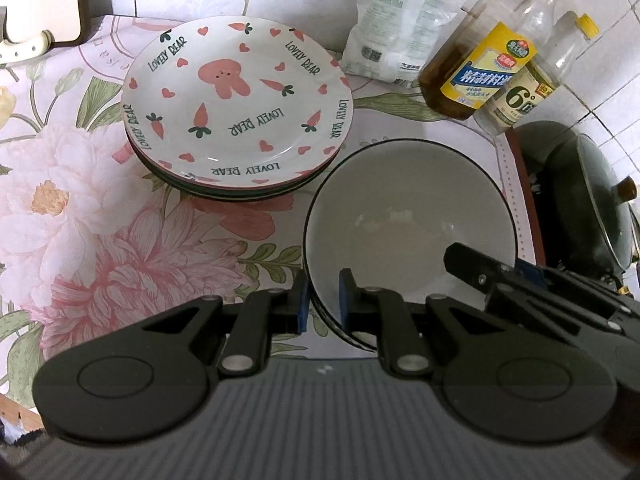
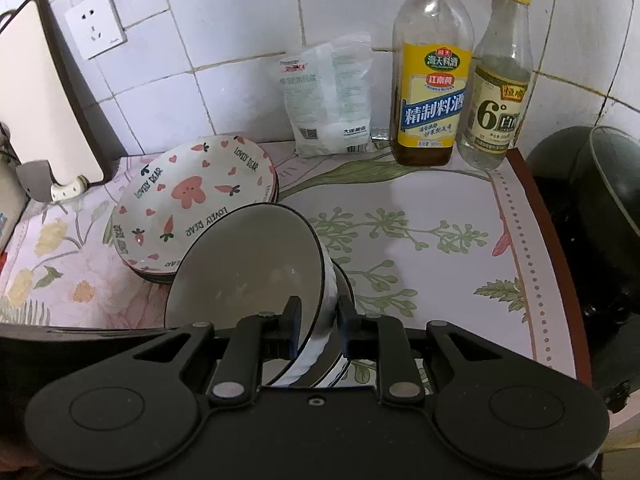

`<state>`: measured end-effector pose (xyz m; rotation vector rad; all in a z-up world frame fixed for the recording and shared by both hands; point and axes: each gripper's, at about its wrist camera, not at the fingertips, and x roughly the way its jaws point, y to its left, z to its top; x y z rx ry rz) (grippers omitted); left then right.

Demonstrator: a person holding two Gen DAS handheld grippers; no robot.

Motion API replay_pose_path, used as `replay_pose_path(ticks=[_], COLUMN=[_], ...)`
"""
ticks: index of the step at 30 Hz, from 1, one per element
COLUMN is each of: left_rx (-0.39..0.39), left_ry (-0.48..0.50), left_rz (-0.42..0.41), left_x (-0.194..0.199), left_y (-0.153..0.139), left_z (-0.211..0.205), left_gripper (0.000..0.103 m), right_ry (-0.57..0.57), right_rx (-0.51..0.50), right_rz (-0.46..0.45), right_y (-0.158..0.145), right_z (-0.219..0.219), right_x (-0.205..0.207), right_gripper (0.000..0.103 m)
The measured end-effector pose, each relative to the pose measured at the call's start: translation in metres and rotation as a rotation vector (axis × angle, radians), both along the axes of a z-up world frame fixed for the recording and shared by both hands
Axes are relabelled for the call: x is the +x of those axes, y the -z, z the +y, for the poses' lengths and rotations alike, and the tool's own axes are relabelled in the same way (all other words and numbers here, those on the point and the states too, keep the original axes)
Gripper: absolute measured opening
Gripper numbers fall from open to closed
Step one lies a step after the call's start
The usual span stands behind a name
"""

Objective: Organize plates and bowls
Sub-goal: 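Carry the white bowl onto the two stacked bowls and lower it, then open both grippers and pull back from the three-bowl stack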

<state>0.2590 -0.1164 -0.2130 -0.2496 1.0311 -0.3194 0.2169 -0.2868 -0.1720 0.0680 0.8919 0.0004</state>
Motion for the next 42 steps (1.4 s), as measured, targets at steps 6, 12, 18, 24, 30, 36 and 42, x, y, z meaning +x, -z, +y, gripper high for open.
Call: replay_pose_path(ticks=[6, 12, 18, 24, 30, 36, 42], left_rx=[-0.032, -0.062, -0.075, -0.082, -0.116, -0.150, -0.177], left_ry=[-0.004, -0.001, 0.024, 0.067, 0.092, 0.122, 0.148], left_rz=[0.015, -0.011, -0.043, -0.083, -0.150, -0.230, -0.268], left_x=[-0.002, -0.011, -0.029, -0.054, -0.083, -0.108, -0.116], left_y=[-0.001, -0.013, -0.029, -0.044, -0.058, -0.064, -0.058], left_z=[0.004, 0.010, 0.011, 0.010, 0.014, 0.016, 0.021], left_gripper=[0.022, 0.028, 0.028, 0.029, 0.029, 0.029, 0.029], right_ry=[-0.018, -0.017, -0.052, -0.098, -0.139, -0.193, -0.214], right_rx=[-0.068, -0.024, 0.105, 0.163, 0.138, 0.115, 0.107], right_rz=[-0.012, -0.033, -0.042, -0.078, -0.148, -0.225, -0.240], right_y=[-0.007, -0.012, -0.024, -0.044, -0.066, -0.081, -0.078], right_z=[0.012, 0.001, -0.011, -0.016, -0.024, -0.033, -0.034], right_x=[-0.003, -0.011, -0.033, -0.070, -0.103, -0.129, -0.141], right_gripper=[0.037, 0.037, 0.037, 0.037, 0.038, 0.038, 0.038])
